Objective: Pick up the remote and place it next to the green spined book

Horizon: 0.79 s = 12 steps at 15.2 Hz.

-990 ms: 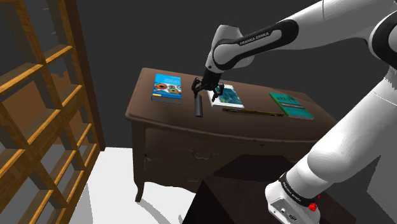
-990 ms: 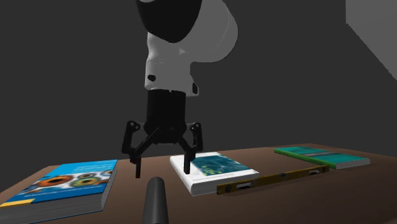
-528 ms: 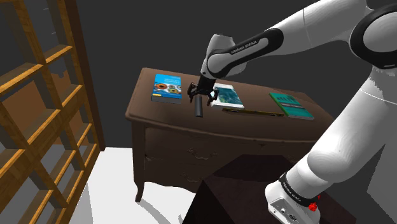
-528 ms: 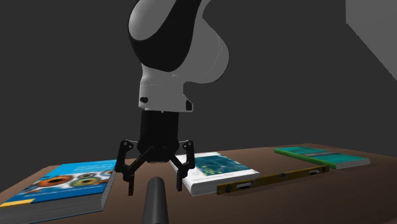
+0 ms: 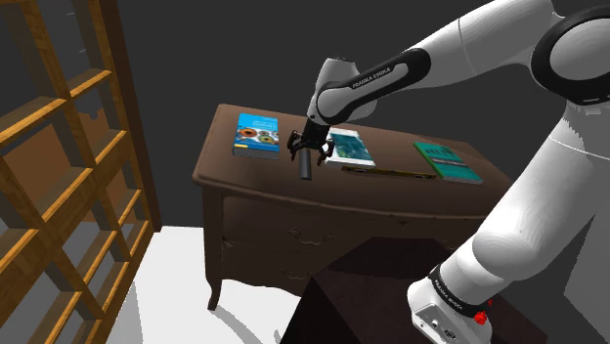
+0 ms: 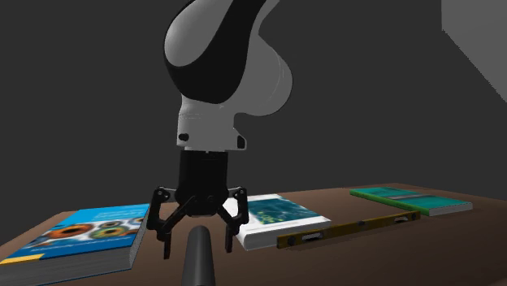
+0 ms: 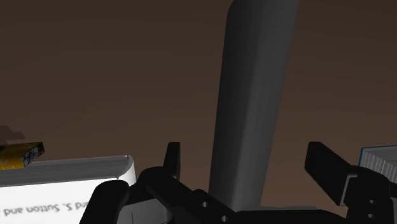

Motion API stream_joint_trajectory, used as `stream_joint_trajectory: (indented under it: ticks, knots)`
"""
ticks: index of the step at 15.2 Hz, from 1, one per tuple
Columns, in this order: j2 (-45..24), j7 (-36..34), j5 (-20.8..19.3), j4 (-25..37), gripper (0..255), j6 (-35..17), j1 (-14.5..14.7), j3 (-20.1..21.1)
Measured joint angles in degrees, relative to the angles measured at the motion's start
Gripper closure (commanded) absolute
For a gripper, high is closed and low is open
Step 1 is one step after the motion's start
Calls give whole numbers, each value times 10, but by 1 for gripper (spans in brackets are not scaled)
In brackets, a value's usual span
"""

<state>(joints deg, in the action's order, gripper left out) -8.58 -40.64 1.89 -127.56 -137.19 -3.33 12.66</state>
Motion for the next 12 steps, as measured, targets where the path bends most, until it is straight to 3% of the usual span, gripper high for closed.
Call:
stream_joint_trajectory:
  ticks: [1, 12]
  knots:
    - [0, 0, 0, 0, 255, 0, 0, 0]
    - [4, 0, 0, 2, 255, 5, -1, -1]
